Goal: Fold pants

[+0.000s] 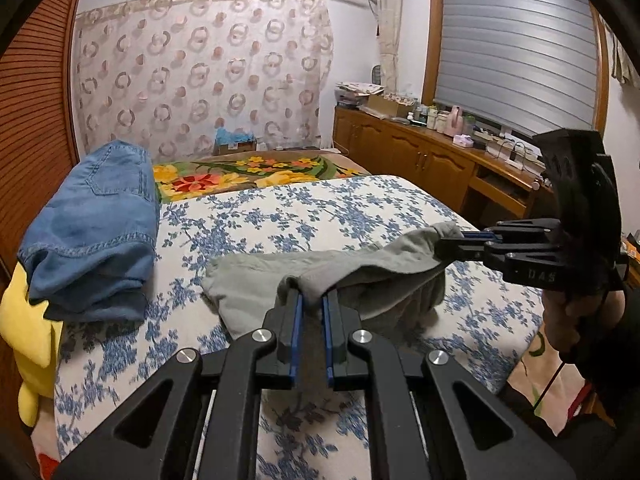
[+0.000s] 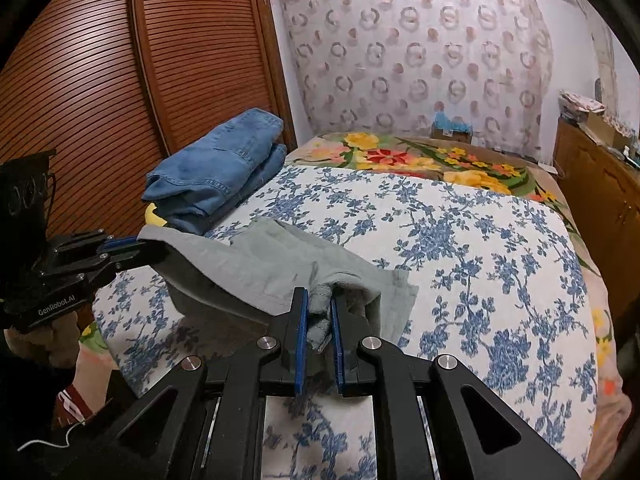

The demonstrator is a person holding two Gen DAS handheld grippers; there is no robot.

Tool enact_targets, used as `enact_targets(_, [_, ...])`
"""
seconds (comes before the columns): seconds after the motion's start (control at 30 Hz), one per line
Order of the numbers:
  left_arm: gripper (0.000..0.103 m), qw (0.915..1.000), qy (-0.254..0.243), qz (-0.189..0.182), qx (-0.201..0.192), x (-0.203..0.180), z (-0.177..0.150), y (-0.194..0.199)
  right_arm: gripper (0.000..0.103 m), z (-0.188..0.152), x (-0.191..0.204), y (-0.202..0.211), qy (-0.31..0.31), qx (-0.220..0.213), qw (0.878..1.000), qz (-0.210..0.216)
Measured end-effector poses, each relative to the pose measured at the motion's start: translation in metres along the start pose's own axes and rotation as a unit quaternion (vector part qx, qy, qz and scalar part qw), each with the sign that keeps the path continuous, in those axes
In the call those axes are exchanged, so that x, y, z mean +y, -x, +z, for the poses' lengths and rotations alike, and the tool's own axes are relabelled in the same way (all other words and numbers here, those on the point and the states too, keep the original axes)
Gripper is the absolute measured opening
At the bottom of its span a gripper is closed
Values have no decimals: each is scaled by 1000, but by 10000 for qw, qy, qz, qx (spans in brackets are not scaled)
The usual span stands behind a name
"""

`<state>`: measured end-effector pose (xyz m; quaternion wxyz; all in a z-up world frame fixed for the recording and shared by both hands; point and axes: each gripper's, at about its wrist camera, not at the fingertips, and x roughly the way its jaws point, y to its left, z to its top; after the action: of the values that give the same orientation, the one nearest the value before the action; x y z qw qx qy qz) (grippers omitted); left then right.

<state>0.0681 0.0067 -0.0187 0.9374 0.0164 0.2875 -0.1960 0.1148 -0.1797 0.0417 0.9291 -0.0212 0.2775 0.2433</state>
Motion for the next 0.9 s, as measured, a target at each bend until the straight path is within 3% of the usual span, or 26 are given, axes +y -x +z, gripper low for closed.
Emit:
enact_targets(0.27, [9,9999,-44,85,-85,7,18,-17,11,6,-7,-15,25,-109,9999,-93])
enact_targets(0.67, [9,9992,164,280,251,19,5,-48,11,8,-13,-56,11,127,9998,-120])
enact_targets(0.83, [21,9977,431,418,302,30,4,-53,11,12,-16,-69,-3,238,9996,-126])
enact_targets(0.9, [34,9977,478,400,284,34,2,-51,11,13,-16,-73,1,255,9996,-149])
